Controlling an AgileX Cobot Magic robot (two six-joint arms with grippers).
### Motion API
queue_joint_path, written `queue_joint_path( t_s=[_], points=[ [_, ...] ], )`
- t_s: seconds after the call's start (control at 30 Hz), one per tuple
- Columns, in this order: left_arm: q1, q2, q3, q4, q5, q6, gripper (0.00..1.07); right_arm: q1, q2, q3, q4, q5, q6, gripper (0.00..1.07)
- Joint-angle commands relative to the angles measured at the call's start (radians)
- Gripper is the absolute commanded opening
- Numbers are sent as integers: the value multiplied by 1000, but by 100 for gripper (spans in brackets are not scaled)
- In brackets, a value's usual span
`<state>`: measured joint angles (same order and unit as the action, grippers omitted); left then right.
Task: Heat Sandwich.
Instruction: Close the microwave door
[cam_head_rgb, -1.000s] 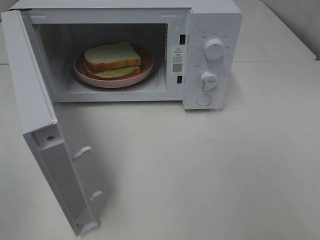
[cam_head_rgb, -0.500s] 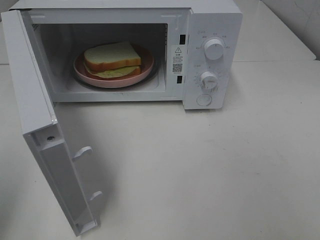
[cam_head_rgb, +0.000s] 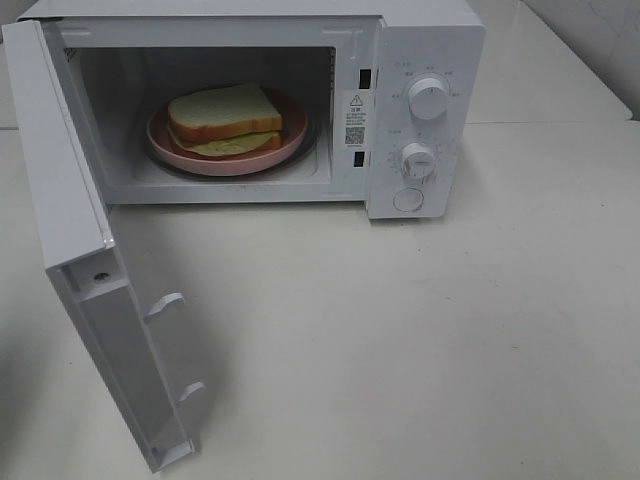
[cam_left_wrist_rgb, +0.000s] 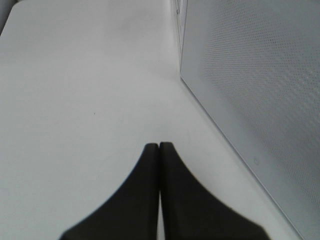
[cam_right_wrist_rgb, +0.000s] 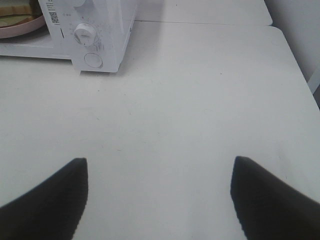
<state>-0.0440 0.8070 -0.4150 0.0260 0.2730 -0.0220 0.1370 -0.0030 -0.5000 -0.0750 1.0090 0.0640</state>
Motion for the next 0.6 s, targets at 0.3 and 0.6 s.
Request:
queue_joint_path(
  t_s=[0.3,0.6],
  points=[
    [3,219,113,-5,-547,0,0,-7,-27,3,4,-12,-9,76],
    [3,437,113,68,-907,-10,0,-7,-27,3,4,-12,-9,76]
  ],
)
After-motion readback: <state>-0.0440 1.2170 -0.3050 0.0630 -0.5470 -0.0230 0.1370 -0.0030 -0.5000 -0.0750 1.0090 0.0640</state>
